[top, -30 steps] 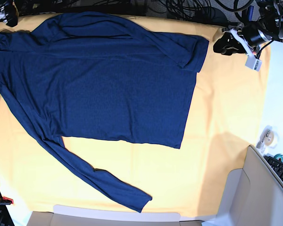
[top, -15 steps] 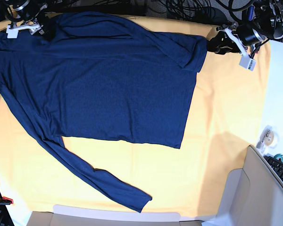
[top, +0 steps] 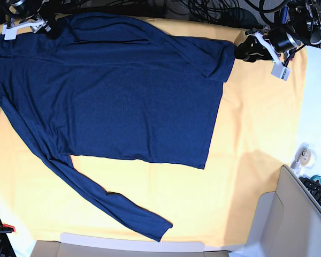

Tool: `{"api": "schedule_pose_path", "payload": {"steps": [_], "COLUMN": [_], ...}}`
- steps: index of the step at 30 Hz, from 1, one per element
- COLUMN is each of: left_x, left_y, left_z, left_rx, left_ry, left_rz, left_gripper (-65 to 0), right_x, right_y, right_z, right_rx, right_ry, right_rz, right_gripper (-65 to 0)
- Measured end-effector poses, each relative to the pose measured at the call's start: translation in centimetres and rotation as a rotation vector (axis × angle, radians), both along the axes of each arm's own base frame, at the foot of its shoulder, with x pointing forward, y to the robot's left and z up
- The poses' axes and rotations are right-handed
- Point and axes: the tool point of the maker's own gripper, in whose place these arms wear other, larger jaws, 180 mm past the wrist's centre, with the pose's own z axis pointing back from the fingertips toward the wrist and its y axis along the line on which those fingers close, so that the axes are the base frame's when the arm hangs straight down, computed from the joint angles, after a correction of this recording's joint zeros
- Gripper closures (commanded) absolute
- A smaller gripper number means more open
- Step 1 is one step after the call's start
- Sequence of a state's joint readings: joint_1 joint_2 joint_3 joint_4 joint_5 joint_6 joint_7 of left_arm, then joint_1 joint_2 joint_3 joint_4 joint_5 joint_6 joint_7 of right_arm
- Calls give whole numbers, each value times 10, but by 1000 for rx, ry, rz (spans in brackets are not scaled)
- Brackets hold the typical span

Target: Fold the T-shirt properly

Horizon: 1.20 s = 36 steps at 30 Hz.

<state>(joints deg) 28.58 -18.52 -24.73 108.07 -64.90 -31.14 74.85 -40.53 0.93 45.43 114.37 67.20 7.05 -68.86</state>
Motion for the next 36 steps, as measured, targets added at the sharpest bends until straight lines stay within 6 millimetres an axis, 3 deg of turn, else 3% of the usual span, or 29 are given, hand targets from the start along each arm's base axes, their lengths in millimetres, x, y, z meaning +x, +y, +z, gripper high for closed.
{"api": "schedule_pose_path", "payload": {"steps": [4, 10, 17, 30, 32, 35, 36], "left_x": [0, 0, 0, 0, 0, 0, 0], "left_y": [0, -1, 0, -1, 0, 0, 0], "left_z": [0, 0, -1, 0, 0, -1, -1], "left_rx": [-2, -3, 1, 0, 1, 1, 1], "left_ry": [-1, -1, 1, 1, 0, 1, 1], "left_rz": [1, 0, -1, -1, 0, 0, 0], "left_gripper": [-184, -184, -184, -184, -184, -184, -184], "right_x": [-16, -32, -32, -15, -15, -8, -5], "right_y": [15, 19, 22, 35, 37, 38, 39], "right_z": [-4, -8, -12, -25, -26, -26, -28], "right_rx": [46, 56, 44, -2, 1, 8, 11], "right_ry": [49, 98, 112, 120, 122, 108, 100], "right_rz": [55, 73, 89, 162, 168, 169, 167], "right_gripper": [-268, -268, -268, -260, -204, -26, 0]}}
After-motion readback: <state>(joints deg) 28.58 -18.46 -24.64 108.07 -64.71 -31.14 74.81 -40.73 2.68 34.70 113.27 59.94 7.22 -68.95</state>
